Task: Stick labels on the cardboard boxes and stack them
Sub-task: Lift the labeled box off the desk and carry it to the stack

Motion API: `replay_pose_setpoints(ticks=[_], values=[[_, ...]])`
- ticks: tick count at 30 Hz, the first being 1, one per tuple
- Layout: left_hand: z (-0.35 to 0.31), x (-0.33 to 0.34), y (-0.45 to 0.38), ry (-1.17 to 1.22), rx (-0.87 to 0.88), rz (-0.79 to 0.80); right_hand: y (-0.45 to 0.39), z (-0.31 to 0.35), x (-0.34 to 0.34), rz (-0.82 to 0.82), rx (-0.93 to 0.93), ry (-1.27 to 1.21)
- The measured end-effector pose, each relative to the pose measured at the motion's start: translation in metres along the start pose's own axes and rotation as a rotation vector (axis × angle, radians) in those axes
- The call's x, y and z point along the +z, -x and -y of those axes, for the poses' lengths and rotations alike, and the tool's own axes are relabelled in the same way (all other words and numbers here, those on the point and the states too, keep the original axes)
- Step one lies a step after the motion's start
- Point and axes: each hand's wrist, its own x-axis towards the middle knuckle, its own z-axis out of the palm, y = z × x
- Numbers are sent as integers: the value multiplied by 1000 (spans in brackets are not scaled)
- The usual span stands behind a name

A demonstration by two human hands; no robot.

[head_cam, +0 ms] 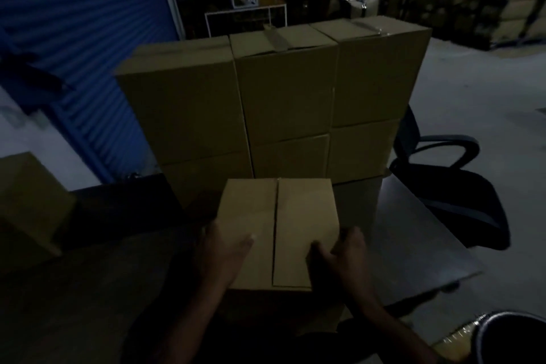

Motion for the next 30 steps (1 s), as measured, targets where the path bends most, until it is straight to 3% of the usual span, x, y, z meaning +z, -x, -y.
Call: replay_pose_setpoints(ticks=[3,9,15,21,27,30], values=[[-12,-23,10,140,31,10,7,22,-16,43,40,-40],[-60,-120,25,327,257,24,20,95,-93,-62,-186,-115],[-129,-194,48,680,514,20,30,176,-177,-137,-243,-491],[-203,-224,52,907,735,150,15,238,-234,-230,-351,-694],[-279,-224,20,1110,737,107,-34,278,-257,-268,-450,-770],[-305,-215,-10,1125,761,177,-70,286,-271,-276,-511,-749]])
